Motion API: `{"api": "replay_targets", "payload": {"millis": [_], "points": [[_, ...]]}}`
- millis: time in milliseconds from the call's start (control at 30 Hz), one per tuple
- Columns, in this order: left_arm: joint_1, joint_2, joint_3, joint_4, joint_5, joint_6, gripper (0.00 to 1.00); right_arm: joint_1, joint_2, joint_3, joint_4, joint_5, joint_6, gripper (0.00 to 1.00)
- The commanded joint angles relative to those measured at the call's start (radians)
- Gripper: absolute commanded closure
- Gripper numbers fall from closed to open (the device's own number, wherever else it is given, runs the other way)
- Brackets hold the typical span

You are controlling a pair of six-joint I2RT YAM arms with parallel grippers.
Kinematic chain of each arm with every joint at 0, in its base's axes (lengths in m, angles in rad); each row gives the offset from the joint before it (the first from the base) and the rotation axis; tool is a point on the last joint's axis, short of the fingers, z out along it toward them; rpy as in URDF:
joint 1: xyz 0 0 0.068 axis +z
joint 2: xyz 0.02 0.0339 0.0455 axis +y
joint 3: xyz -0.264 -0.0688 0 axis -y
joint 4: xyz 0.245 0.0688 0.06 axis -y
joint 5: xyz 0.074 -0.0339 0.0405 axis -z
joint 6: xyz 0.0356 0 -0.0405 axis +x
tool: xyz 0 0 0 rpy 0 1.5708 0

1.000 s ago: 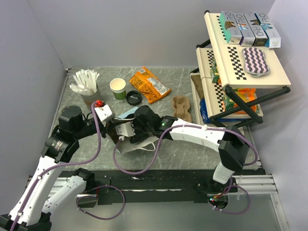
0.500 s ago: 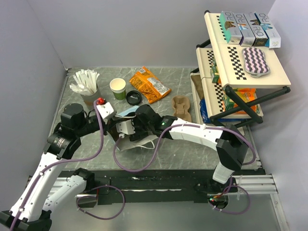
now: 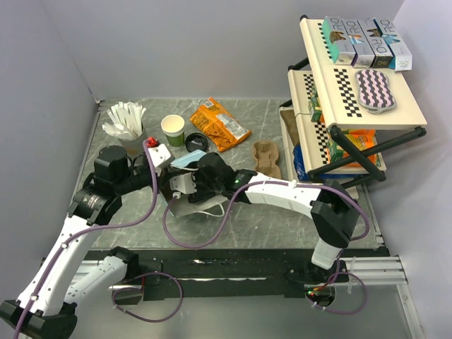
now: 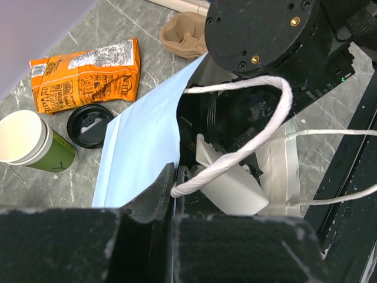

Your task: Pack the takeout coffee

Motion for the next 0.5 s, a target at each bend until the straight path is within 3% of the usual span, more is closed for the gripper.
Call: {"api": "replay_targets", "payload": {"millis": [0,467], "points": [[-0.01,0.015,0.032,-0.076,0.049,-0.037,0.99,-0.03,0.022,0.053,0.108,0.048,0.04,1.0],[-0.004,0.065,0.066,-0.073,0.012,-0.085,0.99,-0.038,0.072,0.086,0.128,0.063,-0.026,1.0]]}}
